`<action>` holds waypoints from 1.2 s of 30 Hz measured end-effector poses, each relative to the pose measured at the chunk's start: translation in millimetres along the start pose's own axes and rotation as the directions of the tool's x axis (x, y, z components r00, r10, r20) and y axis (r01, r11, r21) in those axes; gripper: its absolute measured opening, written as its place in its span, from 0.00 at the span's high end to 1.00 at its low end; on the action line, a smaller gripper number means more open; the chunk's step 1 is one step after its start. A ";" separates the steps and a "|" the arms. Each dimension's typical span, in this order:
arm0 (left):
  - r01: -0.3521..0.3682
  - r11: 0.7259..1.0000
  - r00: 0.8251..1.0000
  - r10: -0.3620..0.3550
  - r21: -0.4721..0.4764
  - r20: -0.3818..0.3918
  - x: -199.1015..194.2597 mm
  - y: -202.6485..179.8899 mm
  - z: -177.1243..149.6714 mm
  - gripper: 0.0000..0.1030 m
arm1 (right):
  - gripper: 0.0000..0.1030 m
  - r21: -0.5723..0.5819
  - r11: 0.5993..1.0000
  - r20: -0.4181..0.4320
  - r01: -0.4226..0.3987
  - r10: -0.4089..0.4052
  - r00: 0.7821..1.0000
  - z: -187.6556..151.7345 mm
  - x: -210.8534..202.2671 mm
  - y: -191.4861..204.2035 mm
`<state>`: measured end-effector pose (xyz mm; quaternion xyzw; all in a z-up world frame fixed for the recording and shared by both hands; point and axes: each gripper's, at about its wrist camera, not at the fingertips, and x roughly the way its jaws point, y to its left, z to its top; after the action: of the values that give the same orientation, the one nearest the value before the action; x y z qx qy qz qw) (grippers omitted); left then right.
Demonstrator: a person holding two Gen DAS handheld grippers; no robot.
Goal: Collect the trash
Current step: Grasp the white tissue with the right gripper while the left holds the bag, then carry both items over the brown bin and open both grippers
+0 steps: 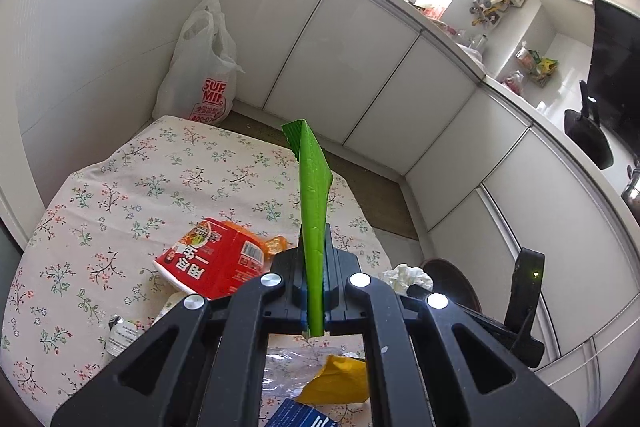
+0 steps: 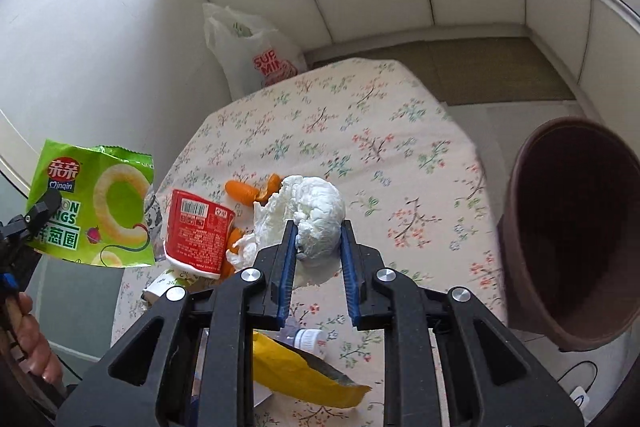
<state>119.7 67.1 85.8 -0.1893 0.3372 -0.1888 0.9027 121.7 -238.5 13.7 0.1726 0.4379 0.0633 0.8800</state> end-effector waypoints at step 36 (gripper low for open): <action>0.265 0.963 0.927 -0.243 0.040 -0.285 160.4 -248.4 -77.4 0.95 | 0.46 0.386 0.841 0.259 0.380 -0.494 0.830 -11.4 -134.4 -202.3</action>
<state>126.6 -237.6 61.9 -0.1677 0.4254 -0.3417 0.8210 22.9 -459.5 35.3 0.2140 0.3074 -0.2454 0.8942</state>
